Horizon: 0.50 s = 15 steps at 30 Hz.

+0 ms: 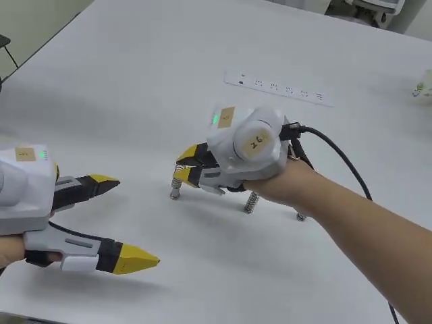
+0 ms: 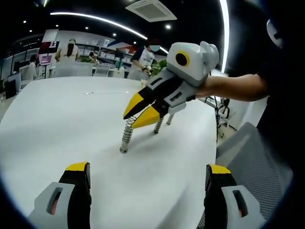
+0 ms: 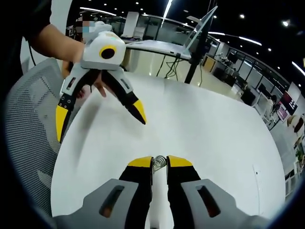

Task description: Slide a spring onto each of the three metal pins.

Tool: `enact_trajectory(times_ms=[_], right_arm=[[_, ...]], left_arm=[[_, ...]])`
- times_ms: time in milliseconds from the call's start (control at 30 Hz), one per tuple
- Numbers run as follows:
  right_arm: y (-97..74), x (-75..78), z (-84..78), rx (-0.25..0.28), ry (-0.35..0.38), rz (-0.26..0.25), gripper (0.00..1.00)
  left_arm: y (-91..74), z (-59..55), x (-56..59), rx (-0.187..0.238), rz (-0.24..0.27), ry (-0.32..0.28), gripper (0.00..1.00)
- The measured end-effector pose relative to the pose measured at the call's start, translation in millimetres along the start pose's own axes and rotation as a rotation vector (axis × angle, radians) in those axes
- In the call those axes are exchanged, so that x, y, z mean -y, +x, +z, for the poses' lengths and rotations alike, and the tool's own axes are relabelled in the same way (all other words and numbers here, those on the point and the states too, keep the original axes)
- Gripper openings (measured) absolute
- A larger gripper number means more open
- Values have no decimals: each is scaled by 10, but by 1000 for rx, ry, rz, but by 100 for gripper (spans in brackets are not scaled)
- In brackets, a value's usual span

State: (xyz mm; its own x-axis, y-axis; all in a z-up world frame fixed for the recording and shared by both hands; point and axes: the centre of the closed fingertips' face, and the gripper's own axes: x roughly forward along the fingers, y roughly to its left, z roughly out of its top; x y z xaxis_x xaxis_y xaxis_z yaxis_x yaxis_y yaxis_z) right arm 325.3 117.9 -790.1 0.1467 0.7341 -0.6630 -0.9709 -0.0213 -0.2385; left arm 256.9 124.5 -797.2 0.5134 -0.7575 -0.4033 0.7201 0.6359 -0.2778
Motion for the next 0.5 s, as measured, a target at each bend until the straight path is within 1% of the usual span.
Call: enact_trajectory(times_ms=[300, 400, 467, 500], right_arm=[[134, -74, -129, -41, 0, 20, 8], [153, -91, -157, -45, 5, 23, 8], [154, -90, -144, -33, 4, 18, 8], [155, -90, -153, -39, 8, 19, 8]], left_arm=[[3, -9, -11, 5, 1, -5, 98], [9, -9, -17, 6, 2, -4, 98], [13, -2, -17, 9, 1, -5, 98], [15, 2, -18, 10, 1, -5, 98]])
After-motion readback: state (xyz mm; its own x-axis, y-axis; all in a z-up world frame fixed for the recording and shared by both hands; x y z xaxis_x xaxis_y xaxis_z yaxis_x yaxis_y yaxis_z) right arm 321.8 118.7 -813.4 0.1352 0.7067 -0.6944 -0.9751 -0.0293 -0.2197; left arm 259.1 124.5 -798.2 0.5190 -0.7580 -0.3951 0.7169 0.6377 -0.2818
